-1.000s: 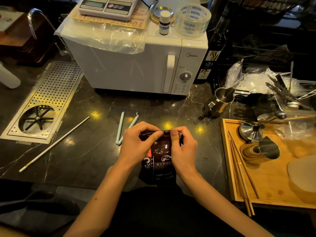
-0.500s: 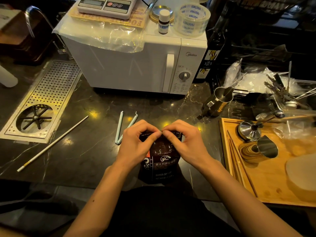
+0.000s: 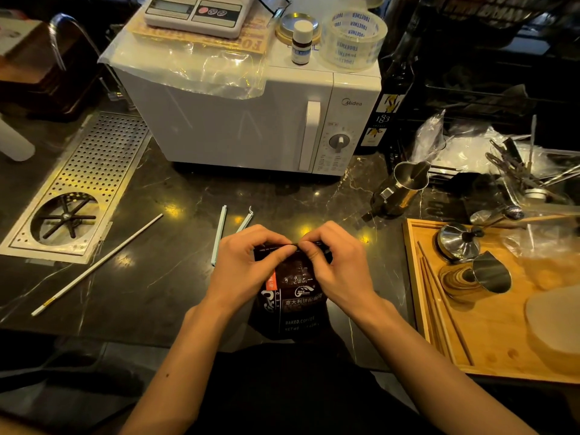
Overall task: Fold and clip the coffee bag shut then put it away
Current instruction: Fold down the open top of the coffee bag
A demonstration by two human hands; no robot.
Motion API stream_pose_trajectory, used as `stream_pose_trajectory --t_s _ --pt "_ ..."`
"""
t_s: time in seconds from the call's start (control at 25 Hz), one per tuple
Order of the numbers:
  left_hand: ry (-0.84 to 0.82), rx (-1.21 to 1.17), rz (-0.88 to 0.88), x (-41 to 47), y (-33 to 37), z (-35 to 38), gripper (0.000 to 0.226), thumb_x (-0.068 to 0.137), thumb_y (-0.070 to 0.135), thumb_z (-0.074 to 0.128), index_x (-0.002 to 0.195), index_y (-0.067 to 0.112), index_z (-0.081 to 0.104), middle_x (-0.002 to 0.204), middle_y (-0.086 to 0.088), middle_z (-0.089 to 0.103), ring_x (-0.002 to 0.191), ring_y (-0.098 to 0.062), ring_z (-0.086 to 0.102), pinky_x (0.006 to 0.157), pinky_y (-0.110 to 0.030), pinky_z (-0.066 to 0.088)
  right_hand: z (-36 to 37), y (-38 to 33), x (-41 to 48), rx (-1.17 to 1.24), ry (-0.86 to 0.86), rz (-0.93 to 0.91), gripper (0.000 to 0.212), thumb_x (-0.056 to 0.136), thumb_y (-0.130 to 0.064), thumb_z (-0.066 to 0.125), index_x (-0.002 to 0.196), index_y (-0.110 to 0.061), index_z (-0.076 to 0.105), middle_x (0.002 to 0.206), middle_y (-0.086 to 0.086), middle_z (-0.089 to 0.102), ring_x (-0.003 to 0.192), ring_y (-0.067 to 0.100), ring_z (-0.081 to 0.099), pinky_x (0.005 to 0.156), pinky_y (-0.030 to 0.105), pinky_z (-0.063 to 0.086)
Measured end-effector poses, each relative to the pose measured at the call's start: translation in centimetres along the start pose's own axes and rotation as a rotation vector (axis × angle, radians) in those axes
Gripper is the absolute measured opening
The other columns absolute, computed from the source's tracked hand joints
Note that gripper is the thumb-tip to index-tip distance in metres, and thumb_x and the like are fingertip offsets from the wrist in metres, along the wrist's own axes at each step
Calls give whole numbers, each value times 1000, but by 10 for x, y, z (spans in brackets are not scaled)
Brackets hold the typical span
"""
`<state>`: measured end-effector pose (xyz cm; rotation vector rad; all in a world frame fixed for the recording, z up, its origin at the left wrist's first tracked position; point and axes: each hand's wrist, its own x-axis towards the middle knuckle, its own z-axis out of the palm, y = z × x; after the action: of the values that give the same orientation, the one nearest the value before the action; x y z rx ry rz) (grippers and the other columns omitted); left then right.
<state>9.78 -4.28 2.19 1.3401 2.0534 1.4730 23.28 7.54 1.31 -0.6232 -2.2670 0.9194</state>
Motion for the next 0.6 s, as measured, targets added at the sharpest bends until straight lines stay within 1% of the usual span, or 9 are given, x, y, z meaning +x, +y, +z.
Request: stream_pose_trajectory --t_s 0.12,0.2,0.32,0.4,0.48,0.52,0.6 --pt "-20 -17 -1 1 -2 -5 10 76 10 81 82 17 78 78 11 72 77 -3 67 72 -9 45 -9 3 0 25 -23 -31 7 84 -15 72 79 -15 69 77 -8 62 72 6 58 65 24 47" --pt "-26 -16 12 2 0 -6 15 75 9 82 81 22 77 77 14 71 77 -1 67 71 -8 45 -12 5 0 48 6 -13 10 81 -16 76 74 -12 70 73 -5 65 69 6 59 64 20 45" --pt "-26 -25 0 3 0 -8 16 73 13 83 82 25 76 76 16 72 75 -2 69 70 -9 47 -10 3 1 56 25 21 12 77 -14 79 71 -9 70 69 0 66 68 8 59 63 19 45" --pt "-28 -35 -36 2 -2 -12 16 72 17 83 83 27 77 75 19 73 76 -3 70 70 -10 49 -13 3 2 84 0 40 11 77 -10 80 71 -7 71 70 0 66 68 8 60 64 18 45" --pt "-39 -43 -49 -1 -5 -16 17 75 17 81 85 29 76 75 27 72 78 0 69 72 -8 48 -19 3 4 112 -53 54 9 79 -7 78 73 -5 71 73 0 68 71 9 62 66 21 48" --pt "-42 -44 -53 -1 -6 -17 17 76 17 79 86 30 75 79 30 72 80 2 69 73 -7 47 -21 4 5 113 -82 46 7 80 -5 77 75 -5 72 75 1 69 72 10 63 66 24 49" --pt "-42 -43 -57 -1 -7 -17 14 78 18 78 86 29 75 81 32 72 82 2 70 74 -7 48 -25 4 7 94 -127 17 4 81 -4 75 78 -4 73 77 2 71 74 10 64 67 27 51"
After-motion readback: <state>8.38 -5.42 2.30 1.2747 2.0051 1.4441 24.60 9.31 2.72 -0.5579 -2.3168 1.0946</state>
